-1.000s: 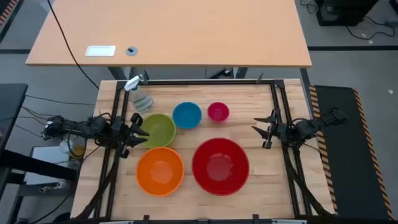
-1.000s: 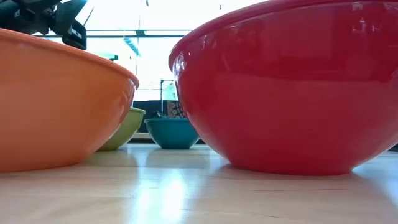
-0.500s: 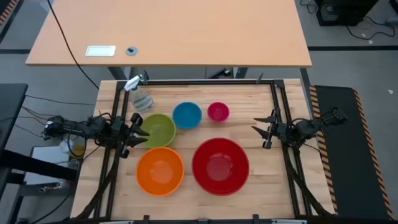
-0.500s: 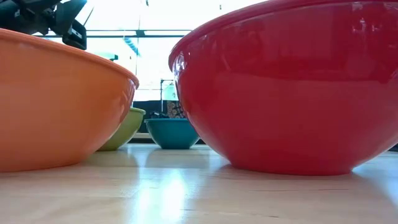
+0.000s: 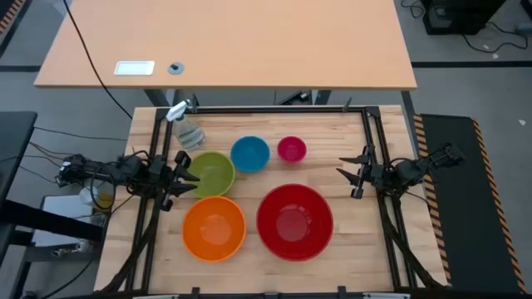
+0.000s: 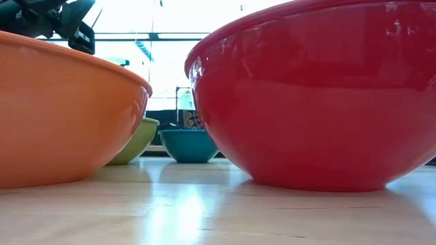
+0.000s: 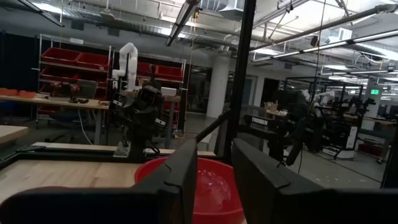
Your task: Nest bowls inside each other
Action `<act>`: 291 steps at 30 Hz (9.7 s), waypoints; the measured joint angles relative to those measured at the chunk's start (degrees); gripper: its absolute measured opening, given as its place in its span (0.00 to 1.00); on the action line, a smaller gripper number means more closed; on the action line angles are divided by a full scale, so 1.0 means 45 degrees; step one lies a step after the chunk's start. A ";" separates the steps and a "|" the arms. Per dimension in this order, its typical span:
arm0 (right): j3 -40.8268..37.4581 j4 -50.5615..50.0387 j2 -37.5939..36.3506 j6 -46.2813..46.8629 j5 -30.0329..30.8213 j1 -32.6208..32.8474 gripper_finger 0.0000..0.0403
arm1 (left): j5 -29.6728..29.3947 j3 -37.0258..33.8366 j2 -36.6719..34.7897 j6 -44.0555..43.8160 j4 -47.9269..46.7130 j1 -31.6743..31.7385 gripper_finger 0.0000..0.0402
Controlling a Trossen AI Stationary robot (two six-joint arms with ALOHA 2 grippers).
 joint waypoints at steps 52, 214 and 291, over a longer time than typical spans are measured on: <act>0.1941 0.4496 0.1565 0.2766 -0.0828 -0.0895 0.43 | -0.1453 0.2363 0.0756 -0.2015 -0.2974 0.0034 0.26; 1.7999 -1.6242 1.9798 1.1586 -0.8453 -0.3410 0.56 | -0.3731 0.5445 0.4998 -0.1579 -0.7815 0.0010 0.49; 2.8039 -1.2480 3.0269 -0.4110 -0.1846 -0.2651 0.07 | -0.2975 0.5532 0.3808 0.0430 -0.7630 -0.0005 0.49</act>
